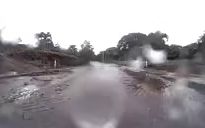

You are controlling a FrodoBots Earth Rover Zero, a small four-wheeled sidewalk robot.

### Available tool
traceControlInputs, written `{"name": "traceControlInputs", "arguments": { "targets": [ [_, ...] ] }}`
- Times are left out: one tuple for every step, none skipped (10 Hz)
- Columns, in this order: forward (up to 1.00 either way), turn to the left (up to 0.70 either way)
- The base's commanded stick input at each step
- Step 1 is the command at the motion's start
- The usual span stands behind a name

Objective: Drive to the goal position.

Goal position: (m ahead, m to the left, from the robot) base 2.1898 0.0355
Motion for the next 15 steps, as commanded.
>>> {"name": "traceControlInputs", "arguments": {
  "targets": [
    [0.85,0.00],
    [0.85,0.00],
    [0.85,0.00],
    [0.85,0.00],
    [0.85,0.00],
    [0.85,0.00],
    [0.85,0.00],
    [0.85,0.00],
    [0.85,0.00],
    [0.85,0.00],
    [0.85,0.00],
    [0.85,0.00],
    [0.85,0.00],
    [0.85,-0.27],
    [0.85,-0.22]
  ]
}}
